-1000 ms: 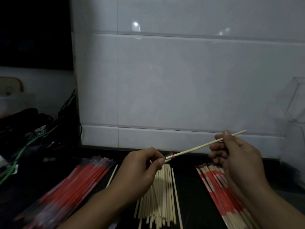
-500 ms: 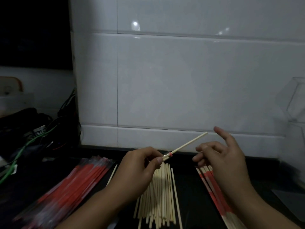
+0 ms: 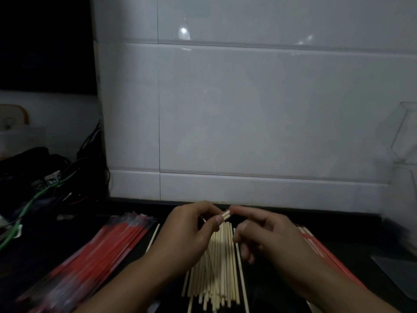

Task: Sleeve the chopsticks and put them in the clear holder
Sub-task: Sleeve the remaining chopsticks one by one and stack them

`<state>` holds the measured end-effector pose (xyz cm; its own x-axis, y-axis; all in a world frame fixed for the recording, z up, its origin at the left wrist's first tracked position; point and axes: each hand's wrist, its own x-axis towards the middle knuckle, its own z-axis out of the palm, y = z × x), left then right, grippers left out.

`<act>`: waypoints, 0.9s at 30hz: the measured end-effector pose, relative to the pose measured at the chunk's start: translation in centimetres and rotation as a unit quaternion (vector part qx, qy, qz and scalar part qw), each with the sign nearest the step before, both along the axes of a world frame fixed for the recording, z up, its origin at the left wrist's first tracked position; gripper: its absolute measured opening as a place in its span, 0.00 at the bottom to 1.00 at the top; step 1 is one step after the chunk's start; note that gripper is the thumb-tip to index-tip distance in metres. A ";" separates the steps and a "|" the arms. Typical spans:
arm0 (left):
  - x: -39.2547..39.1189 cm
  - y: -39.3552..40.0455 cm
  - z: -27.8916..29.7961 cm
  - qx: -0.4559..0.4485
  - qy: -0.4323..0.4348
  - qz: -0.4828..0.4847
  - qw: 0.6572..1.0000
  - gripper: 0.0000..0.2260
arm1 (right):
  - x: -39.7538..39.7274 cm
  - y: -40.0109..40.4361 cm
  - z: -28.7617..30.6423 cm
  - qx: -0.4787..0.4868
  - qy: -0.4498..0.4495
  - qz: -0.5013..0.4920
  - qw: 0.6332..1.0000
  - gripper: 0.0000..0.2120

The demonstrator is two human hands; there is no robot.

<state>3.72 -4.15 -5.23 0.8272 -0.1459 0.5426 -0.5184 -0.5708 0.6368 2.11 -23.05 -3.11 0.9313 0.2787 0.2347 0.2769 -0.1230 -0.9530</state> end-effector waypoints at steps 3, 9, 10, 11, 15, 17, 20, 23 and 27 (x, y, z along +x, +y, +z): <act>-0.1 0.0 0.3 -0.004 -0.009 0.005 1.000 0.05 | 0.8 -0.7 0.1 0.019 -0.031 -0.096 0.995 0.12; -1.1 -0.9 0.8 -0.001 -0.010 -0.040 0.999 0.04 | 0.9 -0.3 -0.4 0.004 -0.037 -0.067 0.997 0.07; -1.2 -1.1 0.8 -0.002 -0.011 -0.047 0.999 0.04 | 0.9 -0.2 -0.5 0.017 -0.046 -0.077 0.996 0.07; -1.3 -1.1 0.9 -0.006 -0.009 -0.050 0.999 0.04 | 1.0 -0.1 -0.6 0.037 -0.054 -0.094 0.993 0.08; -1.1 -0.6 1.1 0.000 0.020 -0.040 0.999 0.05 | 1.3 -0.9 0.0 0.142 -0.058 -0.164 0.975 0.09; -1.1 -0.4 1.3 -0.003 0.043 -0.039 0.998 0.05 | 1.5 -1.6 0.3 0.150 -0.067 -0.192 0.968 0.09; -1.2 -0.2 1.6 -0.012 0.065 -0.036 0.997 0.04 | 2.1 -2.1 0.4 0.166 -0.079 -0.231 0.956 0.10; -1.2 0.0 1.9 -0.017 0.086 -0.046 0.995 0.03 | 2.4 -2.3 0.3 0.177 -0.088 -0.250 0.948 0.10; -1.4 -0.4 2.0 -0.046 0.104 -0.076 0.991 0.02 | 2.5 -2.1 0.2 0.199 -0.067 -0.237 0.949 0.10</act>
